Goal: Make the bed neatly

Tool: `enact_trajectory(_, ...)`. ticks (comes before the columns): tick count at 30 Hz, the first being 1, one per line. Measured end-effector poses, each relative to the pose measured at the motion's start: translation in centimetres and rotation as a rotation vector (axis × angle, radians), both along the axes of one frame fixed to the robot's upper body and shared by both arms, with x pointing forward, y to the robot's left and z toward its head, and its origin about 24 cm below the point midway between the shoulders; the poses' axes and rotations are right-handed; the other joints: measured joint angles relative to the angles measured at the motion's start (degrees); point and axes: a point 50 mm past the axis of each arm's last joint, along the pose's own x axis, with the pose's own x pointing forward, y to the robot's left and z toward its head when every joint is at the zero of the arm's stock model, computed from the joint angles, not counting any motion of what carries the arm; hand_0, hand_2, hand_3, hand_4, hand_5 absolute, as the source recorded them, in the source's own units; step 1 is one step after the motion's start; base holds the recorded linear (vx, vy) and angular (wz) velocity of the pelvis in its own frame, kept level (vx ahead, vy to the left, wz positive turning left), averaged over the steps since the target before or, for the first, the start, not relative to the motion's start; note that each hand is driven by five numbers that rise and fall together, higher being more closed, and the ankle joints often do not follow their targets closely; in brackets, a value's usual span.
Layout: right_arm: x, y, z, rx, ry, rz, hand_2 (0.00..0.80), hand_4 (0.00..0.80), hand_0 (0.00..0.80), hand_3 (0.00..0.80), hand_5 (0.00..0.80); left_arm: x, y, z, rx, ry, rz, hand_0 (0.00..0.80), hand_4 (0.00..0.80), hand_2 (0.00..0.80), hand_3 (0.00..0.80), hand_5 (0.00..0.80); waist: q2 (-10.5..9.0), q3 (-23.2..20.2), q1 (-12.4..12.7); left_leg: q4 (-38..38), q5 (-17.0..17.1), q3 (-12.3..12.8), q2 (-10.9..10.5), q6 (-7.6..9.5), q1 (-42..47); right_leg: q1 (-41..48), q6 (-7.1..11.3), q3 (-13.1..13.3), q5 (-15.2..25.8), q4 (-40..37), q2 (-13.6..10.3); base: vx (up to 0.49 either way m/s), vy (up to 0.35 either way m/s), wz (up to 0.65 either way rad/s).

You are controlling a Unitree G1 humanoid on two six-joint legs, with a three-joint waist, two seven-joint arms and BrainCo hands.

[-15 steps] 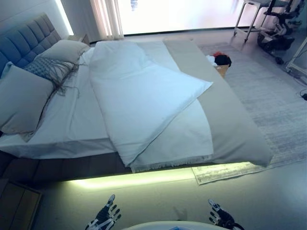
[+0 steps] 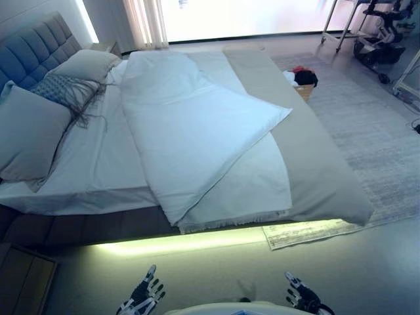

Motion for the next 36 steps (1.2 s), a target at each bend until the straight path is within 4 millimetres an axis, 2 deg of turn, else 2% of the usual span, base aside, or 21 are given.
enact_trajectory(2,0.9,0.0,0.2,-0.006,-0.015,0.002,0.0,0.0,0.0,0.0,0.0,0.1,0.2,0.0,0.002,-0.004,0.016,0.0,0.0,0.0,0.0,0.0,0.11,0.99,0.09,3.75,-1.15,-0.14,0.58,-0.69,-1.02,-0.33,-0.84,0.57,-0.85,1.24,-0.01,0.019,-0.124,-0.24)
enact_trajectory(3,1.7,0.1,0.3,-0.004,-0.028,0.005,0.0,0.0,0.0,0.0,0.0,0.3,0.5,0.1,0.01,-0.003,0.025,0.0,0.0,0.0,0.0,0.0,-0.63,1.94,0.23,8.84,-1.93,-0.53,0.65,-1.87,-3.09,-1.45,-1.26,0.96,-1.71,3.32,-0.46,0.055,-0.131,-0.37)
enact_trajectory(4,2.2,0.3,0.3,0.002,-0.036,0.007,0.0,0.0,0.0,0.0,0.0,0.2,1.1,0.2,0.019,0.006,0.047,0.0,0.0,0.0,0.0,0.0,-2.27,2.73,0.26,15.28,-1.23,-0.72,-0.06,-2.95,-6.2,-2.3,-1.46,1.17,-2.07,4.74,-1.61,0.076,-0.098,-0.48)
enact_trajectory(6,3.1,0.1,0.6,-0.007,-0.055,0.011,0.0,0.0,0.0,0.0,0.0,-0.2,1.4,0.1,0.022,0.021,0.067,0.0,0.0,0.0,0.0,0.0,-3.73,3.23,0.24,25.98,0.93,-2.07,-0.05,-4.87,-12.01,-3.53,-1.91,1.47,-2.44,6.26,-3.37,0.13,-0.03,-0.42)
enact_trajectory(8,2.8,-0.4,0.6,-0.024,-0.034,0.002,0.0,0.0,0.0,0.0,0.0,0.0,1.0,0.1,0.008,0.011,0.064,0.0,0.0,0.0,0.0,0.0,-4.23,3.67,0.39,33.0,3.25,-4.43,0.06,-4.32,-16.06,-3.24,-3.0,2.71,-2.3,5.88,-3.53,0.214,0.085,-0.21)
enact_trajectory(9,2.2,-0.6,0.5,-0.035,-0.003,-0.009,0.0,0.0,0.0,0.0,0.0,0.0,0.8,0.1,-0.001,0.006,0.063,0.0,0.0,0.0,0.0,0.0,-4.23,3.71,0.38,33.57,2.47,-5.15,0.08,-4.23,-17.2,-3.36,-3.42,3.6,-2.3,5.85,-3.54,0.311,0.183,-0.29)
enact_trajectory(12,1.1,-1.1,0.2,-0.052,0.055,-0.019,0.0,0.0,0.0,0.0,0.0,0.6,0.5,0.1,-0.016,-0.017,0.068,0.0,0.0,0.0,0.0,0.0,-3.69,4.29,0.88,14.11,2.96,-3.32,1.98,-3.97,-15.67,-3.1,-4.47,4.29,-1.72,3.37,-2.43,0.406,0.216,-0.2)
enact_trajectory(14,0.6,-1.5,0.3,-0.063,0.077,-0.025,0.0,0.0,0.0,0.0,0.0,1.4,0.2,0.2,-0.024,-0.033,0.07,0.0,0.0,0.0,0.0,0.0,-2.92,5.34,1.63,1.3,5.86,-3.99,3.87,-5.27,-15.42,-1.92,-4.86,4.76,-1.34,1.62,-0.88,0.457,0.197,0.09)
enact_trajectory(15,0.4,-1.8,0.3,-0.064,0.083,-0.044,0.0,0.0,0.0,0.0,0.0,1.5,0.1,0.2,-0.025,-0.035,0.071,0.0,0.0,0.0,0.0,0.0,-2.46,5.78,1.64,-3.19,7.07,-5.07,4.66,-6.56,-15.55,-0.81,-4.83,5.03,-1.31,0.77,0.03,0.451,0.226,0.08)
enact_trajectory(16,0.2,-2.0,0.3,-0.064,0.081,-0.062,0.0,0.0,0.0,0.0,0.0,1.9,0.1,0.3,-0.024,-0.05,0.085,0.0,0.0,0.0,0.0,0.0,-2.2,6.87,1.88,-2.51,7.3,-5.11,5.66,-6.75,-15.93,-0.18,-4.79,6.0,-1.33,1.04,0.63,0.422,0.242,-0.11)
enact_trajectory(17,0.1,-2.3,0.4,-0.066,0.079,-0.07,0.0,0.0,0.0,0.0,0.0,1.6,0.1,0.3,-0.027,-0.048,0.104,0.0,0.0,0.0,0.0,0.0,-1.81,7.16,3.32,-2.42,7.3,-4.88,6.41,-6.75,-15.95,0.78,-4.55,7.14,-1.49,1.01,0.89,0.445,0.287,-0.47)
enact_trajectory(19,0.3,-2.2,0.4,-0.056,0.067,-0.059,0.0,0.0,0.0,0.0,0.0,0.7,0.3,0.1,-0.021,-0.027,0.134,0.0,0.0,0.0,0.0,0.0,-1.53,6.98,3.79,0.34,7.11,-3.37,6.88,-6.74,-15.6,1.54,-3.62,9.3,-2.14,0.65,0.46,0.43,0.263,-0.72)
enact_trajectory(20,0.6,-2.1,0.5,-0.047,0.051,-0.047,0.0,0.0,0.0,0.0,0.0,0.7,0.3,0.1,-0.022,-0.021,0.134,0.0,0.0,0.0,0.0,0.0,-1.22,6.8,4.31,3.17,6.73,-2.29,6.53,-6.57,-15.66,1.87,-2.93,9.58,-2.56,-0.13,-0.3,0.44,0.22,-0.89)
enact_trajectory(21,0.4,-2.7,0.7,-0.055,0.049,-0.036,0.0,0.0,0.0,0.0,0.0,0.3,-0.3,-0.1,-0.041,-0.005,0.136,0.0,0.0,0.0,0.0,0.0,1.47,5.76,5.6,4.62,3.08,-2.56,7.64,-6.25,-15.54,1.3,-2.58,8.75,-3.7,2.1,0.87,0.39,0.185,-0.84)
enact_trajectory(22,0.5,-2.4,0.6,-0.043,0.043,-0.031,0.0,0.0,0.0,0.0,0.0,0.3,0.1,-0.1,-0.033,-0.007,0.139,0.0,0.0,0.0,0.0,0.0,1.97,6.1,6.14,4.97,7.84,-2.23,8.19,-4.93,-15.41,-0.36,-0.31,7.4,-7.82,11.61,0.85,0.381,0.192,-0.67)
enact_trajectory(23,-0.2,-1.1,0.0,-0.002,0.058,-0.029,0.0,0.0,0.0,0.0,0.0,0.1,1.4,0.2,-0.002,-0.015,0.142,0.0,0.0,0.0,0.0,0.0,-0.63,5.94,5.99,5.35,8.53,-0.89,6.48,-3.96,-14.29,-0.19,1.06,5.04,-13.2,16.4,-1.86,0.35,0.197,-0.26)
enact_trajectory(24,-1.2,-0.2,-0.4,0.026,0.076,-0.03,0.0,0.0,0.0,0.0,0.0,0.0,2.3,0.4,0.02,-0.016,0.146,0.0,0.0,0.0,0.0,0.0,-2.49,5.19,5.8,5.53,8.7,-0.23,5.2,-1.89,-13.61,1.41,2.15,3.68,-14.27,15.01,-3.66,0.309,0.188,0.16)
enact_trajectory(26,-2.5,0.8,-0.8,0.05,0.111,-0.042,0.0,0.0,0.0,0.0,0.0,0.4,3.2,0.7,0.046,-0.02,0.124,0.0,0.0,0.0,0.0,0.0,-4.83,4.09,5.61,7.52,6.59,-0.18,3.23,-0.73,-13.89,4.77,2.94,2.12,-13.88,11.02,-5.58,0.295,0.201,0.32)
enact_trajectory(29,-1.6,1.3,-0.8,0.064,0.084,-0.038,0.0,0.0,0.0,0.0,0.0,1.3,3.3,1.0,0.05,-0.051,0.114,0.0,0.0,0.0,0.0,0.0,-6.24,3.08,6.05,12.21,2.95,0.04,0.71,0.53,-16.01,5.36,4.32,1.72,-13.85,9.51,-8.41,0.261,0.207,0.12)
enact_trajectory(33,-0.3,1.2,-0.5,0.061,0.04,-0.025,0.0,0.0,0.0,0.0,0.0,2.5,2.9,1.2,0.035,-0.098,0.085,0.0,0.0,0.0,0.0,0.0,-4.87,1.95,6.01,20.91,-2.19,0.07,0.04,2.17,-20.87,5.33,4.81,2.0,-13.78,9.32,-9.79,0.203,0.218,0.21)
enact_trajectory(36,0.3,1.1,-0.4,0.055,0.024,-0.022,0.0,0.0,0.0,0.0,0.0,2.8,2.5,1.2,0.024,-0.105,0.058,0.0,0.0,0.0,0.0,0.0,-3.83,0.46,6.07,22.01,-4.52,0.13,-0.96,3.18,-21.76,4.41,4.81,1.98,-13.74,11.47,-10.53,0.19,0.195,0.15)
